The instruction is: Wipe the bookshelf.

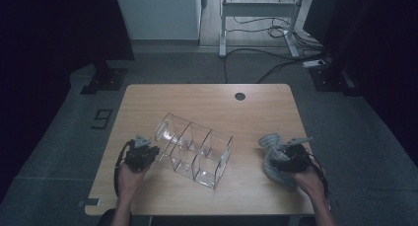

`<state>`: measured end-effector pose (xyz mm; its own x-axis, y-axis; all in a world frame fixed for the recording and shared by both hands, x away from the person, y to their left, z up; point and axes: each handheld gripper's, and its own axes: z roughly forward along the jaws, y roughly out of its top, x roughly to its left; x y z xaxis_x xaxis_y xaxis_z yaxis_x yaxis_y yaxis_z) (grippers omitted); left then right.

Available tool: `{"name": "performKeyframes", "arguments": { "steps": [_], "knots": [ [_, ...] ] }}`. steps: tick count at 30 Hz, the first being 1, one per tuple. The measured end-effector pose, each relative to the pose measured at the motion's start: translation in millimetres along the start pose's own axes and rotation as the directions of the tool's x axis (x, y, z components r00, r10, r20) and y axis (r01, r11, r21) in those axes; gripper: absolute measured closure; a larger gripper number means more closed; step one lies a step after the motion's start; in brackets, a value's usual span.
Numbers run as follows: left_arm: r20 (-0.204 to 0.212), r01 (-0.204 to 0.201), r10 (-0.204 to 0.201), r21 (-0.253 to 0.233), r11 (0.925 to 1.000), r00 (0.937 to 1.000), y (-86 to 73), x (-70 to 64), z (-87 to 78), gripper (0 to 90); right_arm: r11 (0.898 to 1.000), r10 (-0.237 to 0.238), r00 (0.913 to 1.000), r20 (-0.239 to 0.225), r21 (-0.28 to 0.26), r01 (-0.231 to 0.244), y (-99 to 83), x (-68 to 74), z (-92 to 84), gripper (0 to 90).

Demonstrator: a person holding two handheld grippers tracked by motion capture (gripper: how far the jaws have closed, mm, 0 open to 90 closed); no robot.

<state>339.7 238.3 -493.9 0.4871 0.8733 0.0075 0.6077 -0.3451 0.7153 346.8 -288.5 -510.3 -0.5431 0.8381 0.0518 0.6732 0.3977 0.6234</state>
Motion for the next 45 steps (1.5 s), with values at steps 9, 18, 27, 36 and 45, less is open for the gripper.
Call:
{"name": "performKeyframes", "arguments": {
  "steps": [9, 18, 27, 36, 45],
  "knots": [
    [-0.005, 0.004, -0.004, -0.044, 0.9990, 1.0000, -1.3, -1.5, -14.4, 59.9, 0.995, -0.049, 0.9960, -0.075, -0.089, 0.042, 17.1, 10.3, -18.4, 17.3],
    [-0.016, -0.009, 0.008, -0.077, 0.9970, 0.9998, 2.3, -5.2, -27.1, 67.9, 0.987, -0.098, 0.9759, -0.195, -0.142, 0.070, 34.2, 23.8, -20.6, 14.0],
    [-0.055, -0.018, 0.015, -0.052, 0.9985, 0.9984, 4.7, -6.2, -28.1, 82.6, 0.975, -0.174, 0.9494, -0.262, -0.184, 0.128, 60.9, 51.4, -14.8, 13.3],
    [-0.032, -0.011, 0.010, -0.044, 0.9990, 0.9994, 8.7, -1.1, -24.5, 85.7, 0.969, -0.204, 0.9346, -0.291, -0.197, 0.150, 79.5, 68.2, -6.7, 15.0],
    [-0.040, -0.013, 0.012, -0.024, 0.9996, 0.9991, 19.5, 5.2, -15.6, 85.1, 0.959, -0.256, 0.9042, -0.342, -0.211, 0.192, 96.4, 81.0, 1.3, 16.6]
  ]
}}
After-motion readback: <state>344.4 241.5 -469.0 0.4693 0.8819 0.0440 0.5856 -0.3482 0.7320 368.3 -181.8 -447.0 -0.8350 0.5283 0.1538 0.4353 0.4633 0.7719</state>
